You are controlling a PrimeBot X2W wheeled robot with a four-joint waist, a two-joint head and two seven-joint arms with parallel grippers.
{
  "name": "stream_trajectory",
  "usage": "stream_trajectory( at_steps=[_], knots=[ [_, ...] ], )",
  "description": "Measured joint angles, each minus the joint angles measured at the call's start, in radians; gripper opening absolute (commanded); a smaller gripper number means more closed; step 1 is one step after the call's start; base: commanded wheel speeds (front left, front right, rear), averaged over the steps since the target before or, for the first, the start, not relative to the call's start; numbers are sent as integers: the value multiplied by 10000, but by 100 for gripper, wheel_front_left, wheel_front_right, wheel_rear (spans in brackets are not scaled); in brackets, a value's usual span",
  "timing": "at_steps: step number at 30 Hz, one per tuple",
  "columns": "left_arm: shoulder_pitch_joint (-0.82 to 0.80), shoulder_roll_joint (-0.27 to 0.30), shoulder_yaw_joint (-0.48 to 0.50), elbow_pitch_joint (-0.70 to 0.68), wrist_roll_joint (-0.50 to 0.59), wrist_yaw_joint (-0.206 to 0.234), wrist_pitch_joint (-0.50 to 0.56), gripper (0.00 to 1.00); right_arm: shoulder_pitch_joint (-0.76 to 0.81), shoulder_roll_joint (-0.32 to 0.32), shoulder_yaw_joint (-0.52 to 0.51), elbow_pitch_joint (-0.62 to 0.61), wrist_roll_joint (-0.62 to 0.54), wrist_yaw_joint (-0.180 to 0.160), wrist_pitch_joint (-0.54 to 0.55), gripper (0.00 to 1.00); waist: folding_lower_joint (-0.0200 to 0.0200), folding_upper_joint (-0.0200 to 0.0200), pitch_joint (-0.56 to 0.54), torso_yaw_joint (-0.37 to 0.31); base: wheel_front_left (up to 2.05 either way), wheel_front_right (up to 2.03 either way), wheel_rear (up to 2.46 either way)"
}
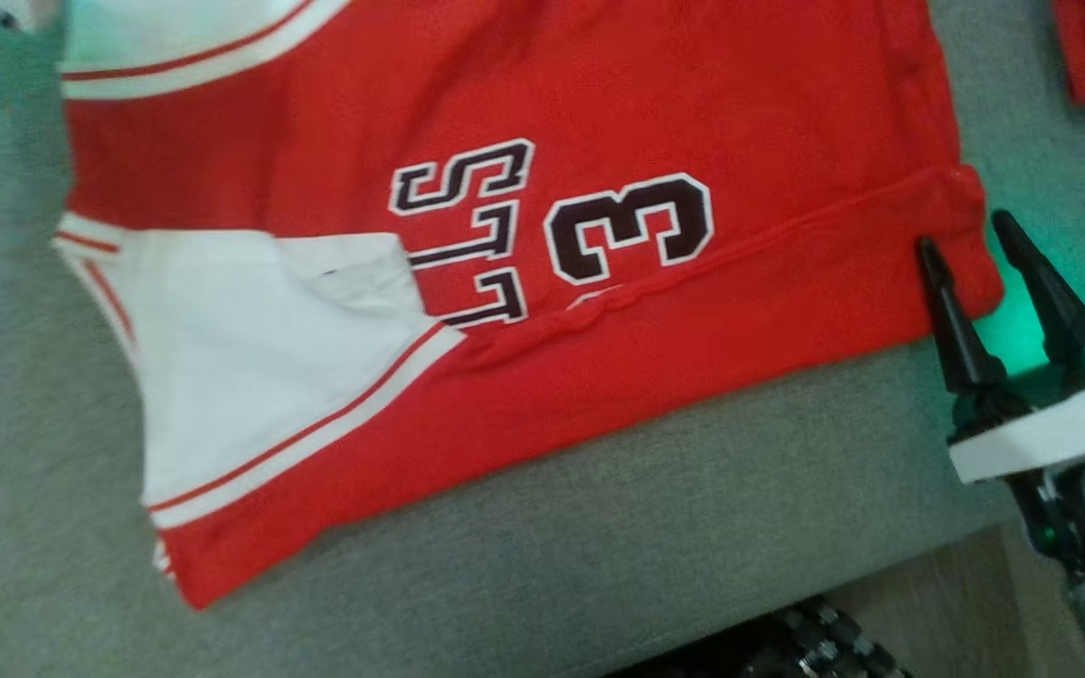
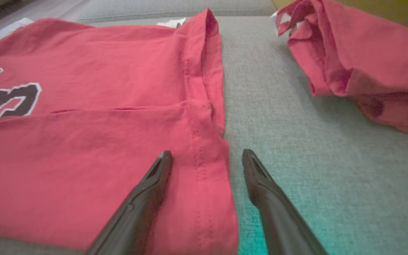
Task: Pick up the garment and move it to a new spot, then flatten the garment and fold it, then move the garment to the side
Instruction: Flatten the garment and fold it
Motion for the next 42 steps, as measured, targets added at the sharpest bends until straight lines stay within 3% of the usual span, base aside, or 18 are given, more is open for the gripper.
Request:
stream_trajectory(
  at_steps=[9, 10, 11, 12, 18, 24, 29, 34, 42],
  knots=[
    [-587, 437, -111, 1093, 56, 2, 886, 100, -627, 244, 366, 405, 174, 0, -174, 100, -4, 0, 673, -722, 0, 0, 0],
    [-639, 472, -113, 1080, 54, 2, 886, 84, -652, 257, 374, 412, 182, 0, -176, 100, -4, 0, 696, -744, 0, 0, 0],
    [-651, 487, -113, 1068, 12, 2, 848, 25, -655, 270, 376, 412, 213, 0, -180, 100, -3, 0, 711, -759, 0, 0, 0],
    [-645, 491, -117, 1039, -92, 2, 800, 0, -655, 278, 372, 416, 217, 0, -205, 100, -3, 0, 717, -764, 0, 0, 0],
    [-601, 522, -627, 416, -652, 2, 481, 0, -691, 174, -102, 378, 217, 0, -201, 100, -2, 0, 636, -635, 0, 0, 0],
    [-686, 752, -1289, -397, -934, 2, -426, 0, -1509, -389, -267, 67, 610, 0, -56, 100, -3, 0, 389, -364, 0, 0, 0],
    [-926, 836, -1956, -832, -1237, 0, -945, 0, -2943, -738, 575, -12, 1946, 0, 1551, 100, -3, 0, 238, -28, 0, 0, 0],
    [-1467, 861, -2660, -1001, -1496, 0, -1521, 0, -4709, -1149, 1398, 817, 3733, 0, 3509, 100, -3, 0, 171, 447, 0, 0, 0],
    [-1880, 857, -3570, -1001, -1793, 0, -2023, 0, -6372, -1133, 2050, 2247, 4974, 0, 4648, 100, -3, 0, 235, 939, 0, 0, 0]
  ],
)
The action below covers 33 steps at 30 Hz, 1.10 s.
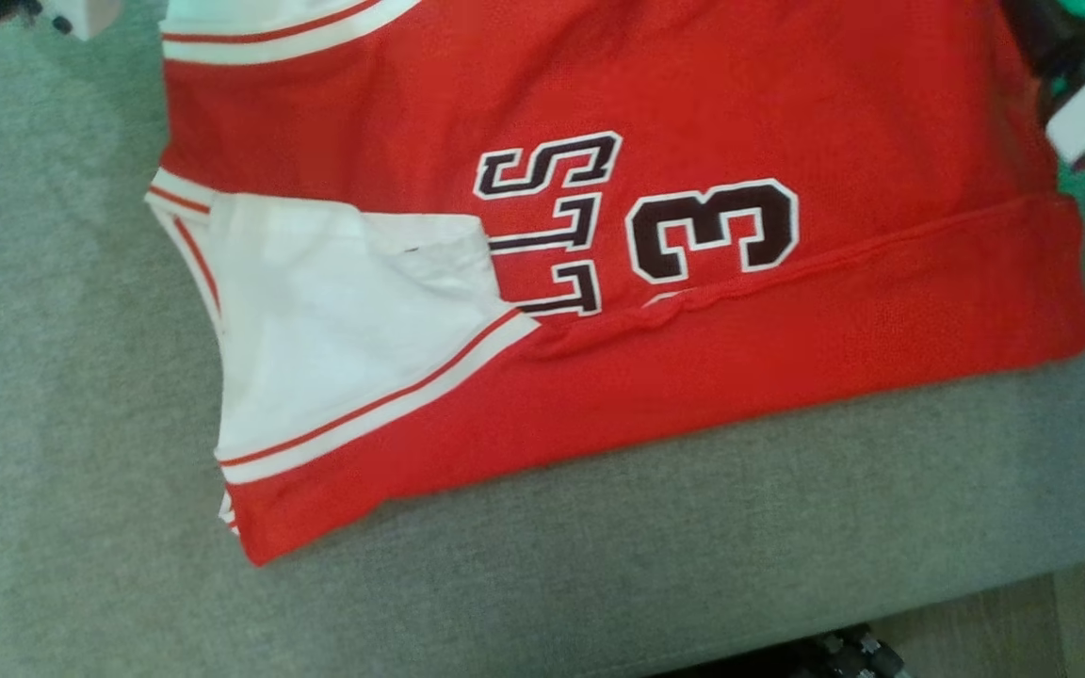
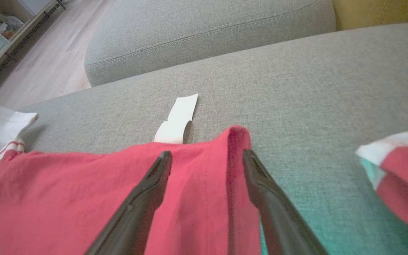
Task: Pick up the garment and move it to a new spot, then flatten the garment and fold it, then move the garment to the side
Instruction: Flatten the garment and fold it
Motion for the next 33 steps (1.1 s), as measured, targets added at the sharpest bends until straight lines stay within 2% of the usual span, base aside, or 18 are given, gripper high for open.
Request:
stream_trajectory(
  at_steps=[9, 10, 12, 15, 16, 22, 33],
  knots=[
    [-523, -69, -771, 165, -355, 0, -506, 0, -1063, 50, 571, 1080, 633, 0, 209, 100, 0, 0, 145, 392, 0, 0, 0],
    [-567, -71, -857, 196, -418, 0, -556, 0, -1135, 48, 642, 1143, 642, 0, 196, 95, 0, 0, 159, 423, 0, 0, 0],
    [-662, -69, -997, 240, -500, 0, -673, 0, -1269, 46, 792, 1254, 686, 0, 146, 76, 0, 0, 182, 469, 0, 0, 0],
    [-796, -69, -1248, 295, -516, 0, -815, 0, -1439, 21, 980, 1417, 813, 0, 17, 24, 0, 0, 201, 522, 0, 0, 0],
    [-839, -69, -1317, 322, -525, 0, -899, 0, -1478, -2, 1037, 1452, 842, 0, -59, 0, 0, 0, 203, 536, 0, 0, 0],
    [-1036, -42, -1712, 380, -500, 0, -1559, 0, -1688, -109, 1333, 1572, 907, 0, -518, 0, 0, 0, 174, 549, 0, 0, 0],
    [-1639, -29, -2082, 851, 130, -2, -4222, 0, -1924, -813, 1622, 1450, 1588, 0, -1417, 0, 0, 0, -226, 547, 0, 0, 0]
  ],
)
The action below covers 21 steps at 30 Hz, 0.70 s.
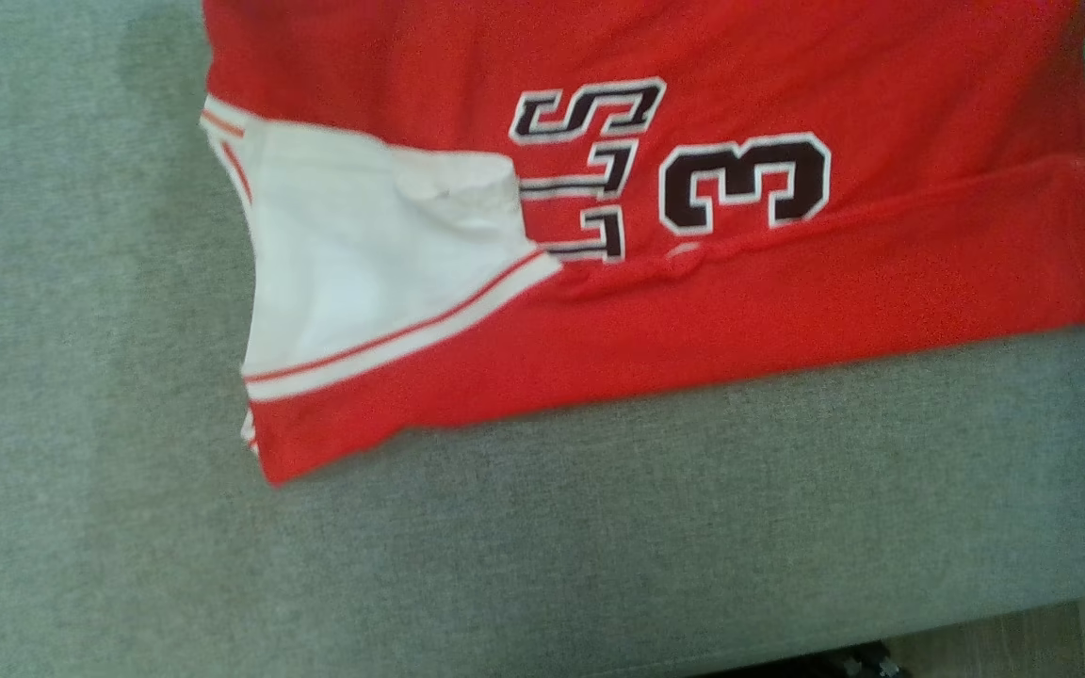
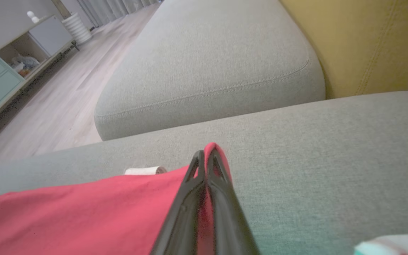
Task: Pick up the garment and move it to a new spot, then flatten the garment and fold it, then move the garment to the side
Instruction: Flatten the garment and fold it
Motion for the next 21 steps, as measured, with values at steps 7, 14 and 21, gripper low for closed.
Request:
stream_trajectory(
  at_steps=[7, 14, 21],
  knots=[
    [78, 109, -142, -198, -462, 0, -690, 0, 354, -663, 81, -456, 616, 0, -410, 0, -1, 0, -381, 238, 0, 0, 0],
    [1263, 884, -284, -1200, -698, 0, -1496, 0, 1823, -1358, 125, -1106, 1193, 0, -1011, 0, -2, 0, -770, 577, 0, 0, 0],
    [3040, 1674, -353, -2554, -732, 230, -2086, 0, 3176, -1877, 251, -1916, 1413, 0, -1649, 0, -2, 0, -1165, 898, 0, 0, 0]
  ],
)
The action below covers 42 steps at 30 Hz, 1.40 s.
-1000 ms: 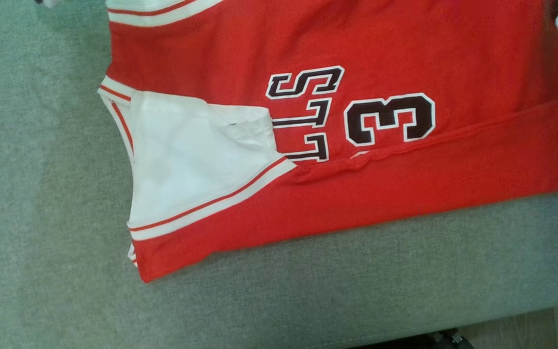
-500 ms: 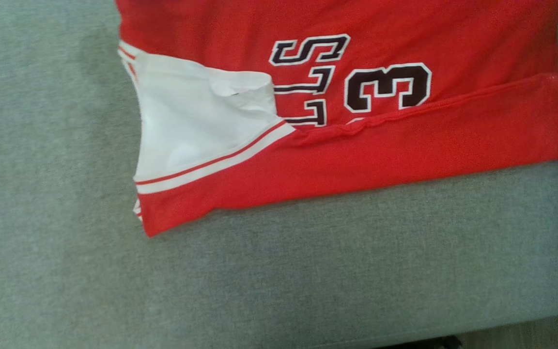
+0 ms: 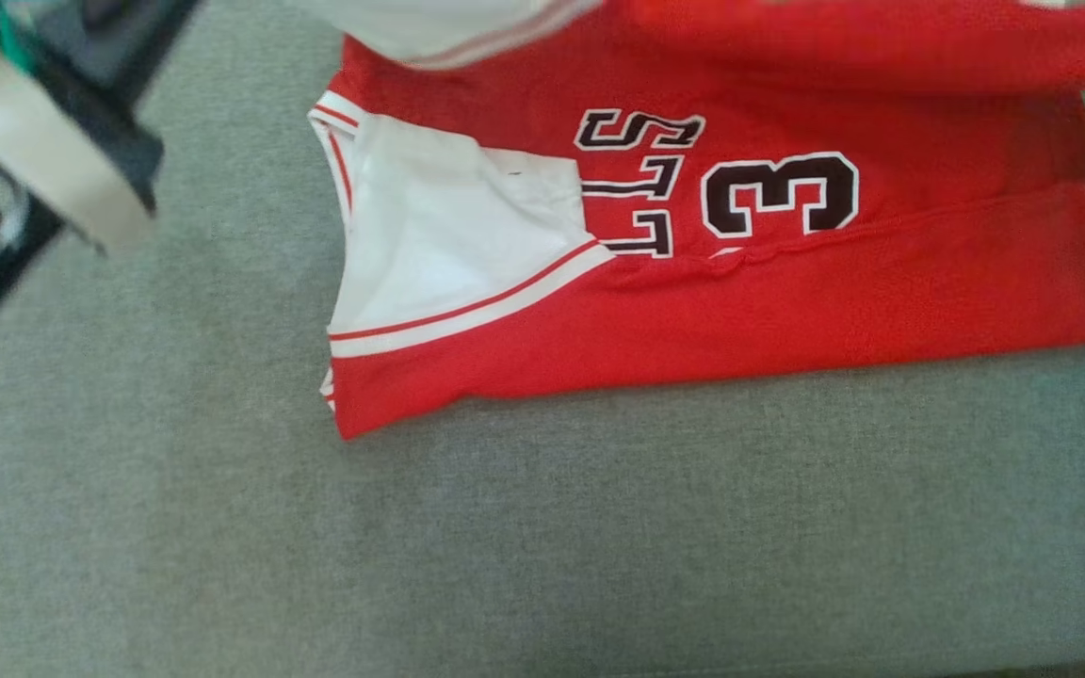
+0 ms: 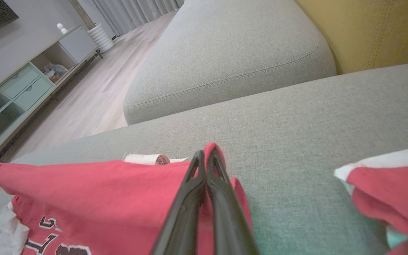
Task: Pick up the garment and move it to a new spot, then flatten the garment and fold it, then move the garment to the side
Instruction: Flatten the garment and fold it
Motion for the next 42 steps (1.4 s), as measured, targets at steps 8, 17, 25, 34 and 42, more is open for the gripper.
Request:
stream_trajectory(
  at_steps=[8, 17, 25, 34, 42],
  knots=[
    [1773, 807, -15, -1762, 368, 1007, -167, 0, 1426, -639, 29, -600, -15, 0, -606, 0, 1, 0, -192, 155, 0, 0, 0],
    [3203, 1189, -23, -2913, 761, 1929, -171, 0, 2453, -763, -184, -888, 61, 0, -926, 0, 1, 0, -201, 169, 0, 0, 0],
    [4151, 1218, -19, -3388, 980, 2560, -221, 0, 3374, -803, -485, -1076, 71, 0, -1160, 0, 1, 0, -370, 215, 0, 0, 0],
    [5058, 349, 31, -2924, 995, 3649, -1003, 100, 3712, -138, -949, -525, -395, 0, -1275, 100, 3, 0, -521, 264, 0, 0, 0],
    [6593, -1687, 1791, -2008, 1480, 6159, -1592, 100, 5037, 1402, -3405, 249, -2031, 0, -1670, 100, 2, 0, -1104, 439, 0, 0, 0]
  ],
)
